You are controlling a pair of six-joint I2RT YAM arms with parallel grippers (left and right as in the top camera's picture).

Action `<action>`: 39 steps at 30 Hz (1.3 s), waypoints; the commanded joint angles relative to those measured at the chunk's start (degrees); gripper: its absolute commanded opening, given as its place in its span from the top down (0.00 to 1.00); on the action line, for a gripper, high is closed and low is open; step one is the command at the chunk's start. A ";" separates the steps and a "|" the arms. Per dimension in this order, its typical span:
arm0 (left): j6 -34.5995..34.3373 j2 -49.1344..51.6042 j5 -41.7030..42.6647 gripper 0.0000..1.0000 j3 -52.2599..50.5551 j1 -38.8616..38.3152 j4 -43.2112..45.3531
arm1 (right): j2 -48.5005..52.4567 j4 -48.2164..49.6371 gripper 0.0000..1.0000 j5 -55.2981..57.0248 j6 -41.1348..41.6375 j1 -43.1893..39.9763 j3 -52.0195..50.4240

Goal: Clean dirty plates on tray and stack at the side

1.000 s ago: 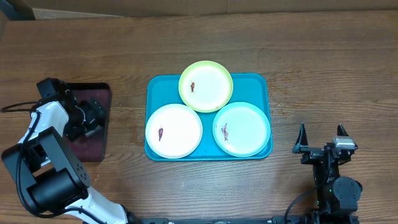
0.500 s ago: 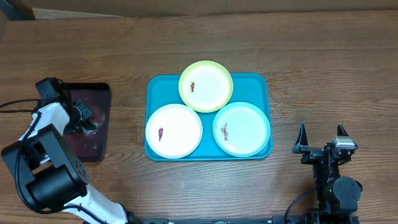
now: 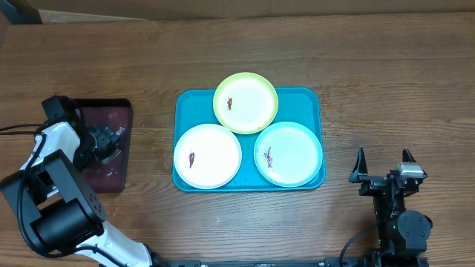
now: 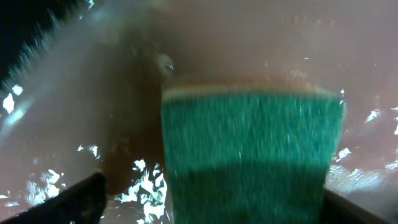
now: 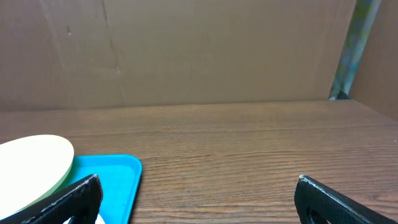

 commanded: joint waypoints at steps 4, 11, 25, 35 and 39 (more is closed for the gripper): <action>-0.50 3.34 12.31 0.96 -2.84 0.04 -2.99 | -0.48 0.39 0.00 -0.07 -0.09 0.33 -0.61; -0.46 3.34 8.68 0.14 -2.84 0.24 -2.21 | -0.48 0.39 0.00 -0.07 -0.07 0.33 -0.61; -0.50 3.34 -0.61 0.15 -2.84 0.24 6.49 | -0.48 0.39 0.00 -0.07 -0.07 0.33 -0.59; -0.50 3.34 8.11 0.00 -2.84 0.24 2.89 | -0.46 0.39 0.00 -0.07 -0.07 0.33 -0.59; -0.55 3.34 13.62 0.02 -2.84 0.22 0.48 | -0.46 0.39 0.00 -0.07 -0.07 0.33 -0.61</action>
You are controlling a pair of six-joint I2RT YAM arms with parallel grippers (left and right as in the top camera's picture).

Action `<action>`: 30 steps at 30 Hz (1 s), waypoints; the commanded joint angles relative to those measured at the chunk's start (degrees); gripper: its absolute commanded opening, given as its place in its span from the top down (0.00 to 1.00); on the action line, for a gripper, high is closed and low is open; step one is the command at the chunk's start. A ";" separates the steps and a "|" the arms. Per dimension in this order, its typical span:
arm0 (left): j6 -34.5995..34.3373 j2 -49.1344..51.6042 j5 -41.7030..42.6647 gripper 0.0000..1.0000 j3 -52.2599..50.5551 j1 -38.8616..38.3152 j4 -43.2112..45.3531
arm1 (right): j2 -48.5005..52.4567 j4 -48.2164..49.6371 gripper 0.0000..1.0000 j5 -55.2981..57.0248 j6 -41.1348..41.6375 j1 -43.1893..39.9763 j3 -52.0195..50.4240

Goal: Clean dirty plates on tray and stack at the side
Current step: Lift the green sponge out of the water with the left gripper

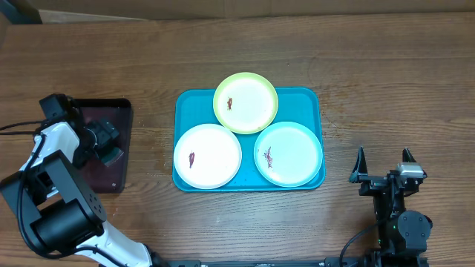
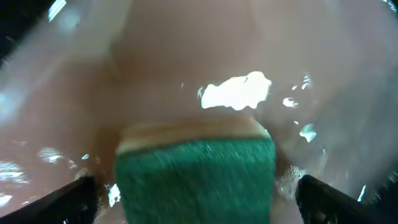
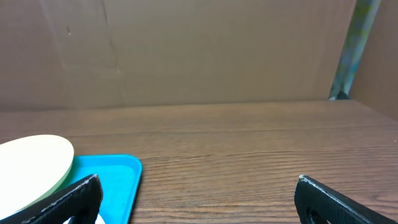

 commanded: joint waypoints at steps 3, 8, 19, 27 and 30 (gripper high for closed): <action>-1.29 3.37 10.36 0.10 -2.91 0.09 -4.20 | -0.48 0.39 0.00 -0.09 -0.04 0.33 -0.61; -1.29 3.37 9.49 0.31 -2.91 0.13 -4.48 | -0.48 0.39 0.00 -0.09 -0.04 0.33 -0.61; -1.27 3.15 4.31 0.96 -1.27 0.15 -2.99 | -0.48 0.39 0.00 -0.09 -0.04 0.33 -0.61; -1.25 -0.20 4.33 0.96 12.98 0.15 -14.45 | -0.48 0.39 0.00 -0.09 -0.04 0.33 -0.61; -0.74 -1.95 4.35 0.96 19.65 0.13 -18.86 | -0.46 0.39 0.00 -0.09 -0.04 0.33 -0.61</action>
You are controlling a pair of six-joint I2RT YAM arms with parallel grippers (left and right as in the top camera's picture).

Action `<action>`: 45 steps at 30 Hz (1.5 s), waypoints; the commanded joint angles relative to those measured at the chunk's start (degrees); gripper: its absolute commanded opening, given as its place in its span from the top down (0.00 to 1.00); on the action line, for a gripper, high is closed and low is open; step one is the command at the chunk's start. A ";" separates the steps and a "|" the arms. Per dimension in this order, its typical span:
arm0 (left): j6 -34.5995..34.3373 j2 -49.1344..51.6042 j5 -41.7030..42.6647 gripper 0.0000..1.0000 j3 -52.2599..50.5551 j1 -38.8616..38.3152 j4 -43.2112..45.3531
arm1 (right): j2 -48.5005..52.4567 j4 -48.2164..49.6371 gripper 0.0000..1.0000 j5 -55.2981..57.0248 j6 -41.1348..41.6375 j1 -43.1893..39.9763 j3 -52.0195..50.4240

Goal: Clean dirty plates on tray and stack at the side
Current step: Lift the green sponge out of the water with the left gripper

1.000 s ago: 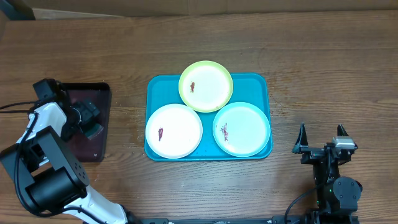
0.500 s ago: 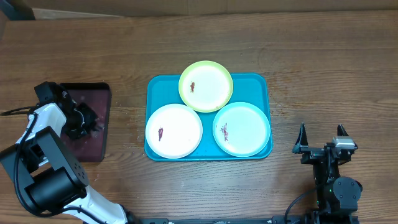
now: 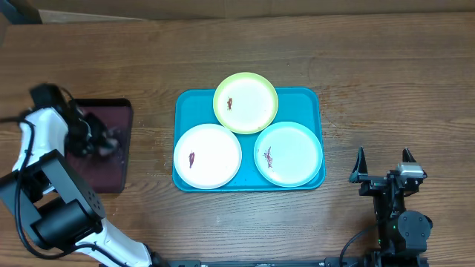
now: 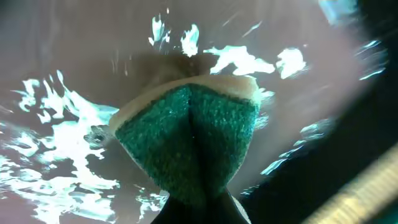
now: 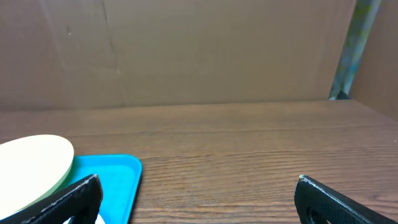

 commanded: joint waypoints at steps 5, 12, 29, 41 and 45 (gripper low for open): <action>0.81 -5.73 0.09 0.96 12.70 -0.07 -5.53 | -0.46 0.39 0.00 -0.07 -0.04 0.33 -0.61; 6.49 -4.50 -2.51 0.96 2.14 -0.07 1.53 | -0.46 0.39 0.00 -0.07 -0.04 0.33 -0.61; 7.87 -4.61 32.83 0.96 16.87 9.64 -6.51 | -0.46 0.39 0.00 -0.07 -0.04 0.33 -0.61; 8.15 -2.91 34.91 0.96 -4.61 11.58 5.97 | -0.48 0.39 0.00 -0.07 -0.04 0.33 -0.61; 2.43 -1.60 39.67 0.96 -9.42 13.11 10.84 | -0.48 0.39 0.00 -0.07 -0.04 0.33 -0.61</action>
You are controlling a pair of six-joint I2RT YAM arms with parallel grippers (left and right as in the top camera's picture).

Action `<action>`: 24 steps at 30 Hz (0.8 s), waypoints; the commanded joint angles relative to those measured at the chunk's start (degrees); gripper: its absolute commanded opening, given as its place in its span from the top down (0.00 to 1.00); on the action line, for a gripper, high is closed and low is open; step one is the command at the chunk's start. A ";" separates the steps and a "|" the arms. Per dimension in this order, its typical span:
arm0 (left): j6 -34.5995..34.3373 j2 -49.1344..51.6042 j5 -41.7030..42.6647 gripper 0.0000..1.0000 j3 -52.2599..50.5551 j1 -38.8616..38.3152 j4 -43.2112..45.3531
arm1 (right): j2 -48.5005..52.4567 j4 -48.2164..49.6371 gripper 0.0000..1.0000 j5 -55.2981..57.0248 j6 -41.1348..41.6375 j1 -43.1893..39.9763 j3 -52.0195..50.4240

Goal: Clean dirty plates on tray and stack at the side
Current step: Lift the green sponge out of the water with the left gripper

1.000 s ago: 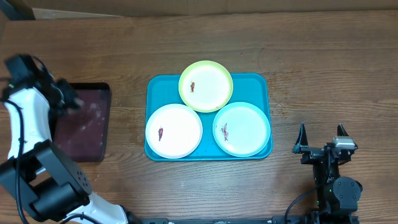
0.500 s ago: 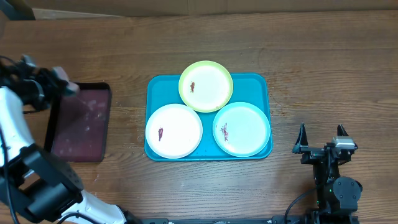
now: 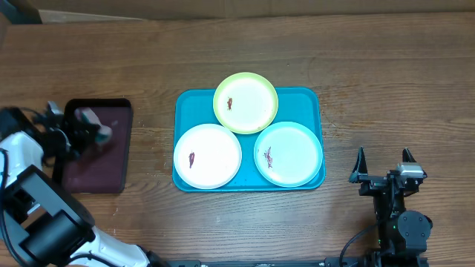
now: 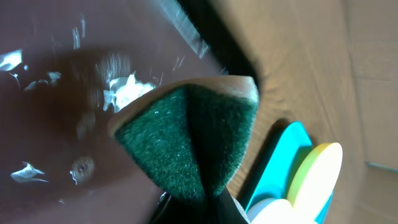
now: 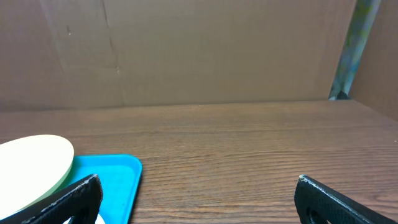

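Observation:
A blue tray (image 3: 185, 104) holds three stained plates: a yellow-green one (image 3: 246, 102) at the back, a white one (image 3: 208, 156) front left, a pale one (image 3: 289, 153) front right. My left gripper (image 3: 89, 133) is shut on a green sponge (image 4: 189, 143), folded between its fingers, held above the dark water basin (image 3: 104, 167). In the left wrist view the tray (image 4: 283, 155) and the yellow-green plate (image 4: 317, 177) show beyond the sponge. My right gripper (image 3: 386, 167) stands open at the front right, with nothing between its fingers (image 5: 74, 199).
The dark basin (image 4: 37, 149) with wet glints lies left of the tray on the wooden table (image 3: 371, 67). A cardboard wall (image 5: 186, 50) rises behind the table.
My left gripper has lifted the folded sponge off the basin's wet bottom and turned toward the tray, which now shows in its view. The right arm has not moved.
My left gripper was open around the sponge lying in the basin's water, at both first moments. Then it was shut on the sponge, folding it, still down in the basin. Now it holds the sponge above the basin. The plates and the right gripper stayed put.

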 commanded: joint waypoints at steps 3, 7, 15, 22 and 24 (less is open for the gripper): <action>-1.46 -0.04 16.11 0.96 2.21 2.97 0.61 | -0.48 0.39 0.00 -0.07 -0.04 0.33 -0.61; -6.91 -0.52 26.77 0.96 9.57 4.92 -2.93 | -0.46 0.39 0.00 -0.07 -0.04 0.33 -0.61; -14.99 -0.48 27.54 0.96 14.75 5.05 -4.66 | -0.46 0.39 0.00 -0.07 -0.04 0.33 -0.61; -15.82 -0.04 -12.96 0.96 9.11 3.78 -9.79 | -0.46 0.39 0.00 -0.07 -0.04 0.33 -0.61; -15.85 0.04 -13.53 0.96 5.35 3.43 -7.50 | -0.46 0.39 0.00 -0.07 -0.04 0.33 -0.61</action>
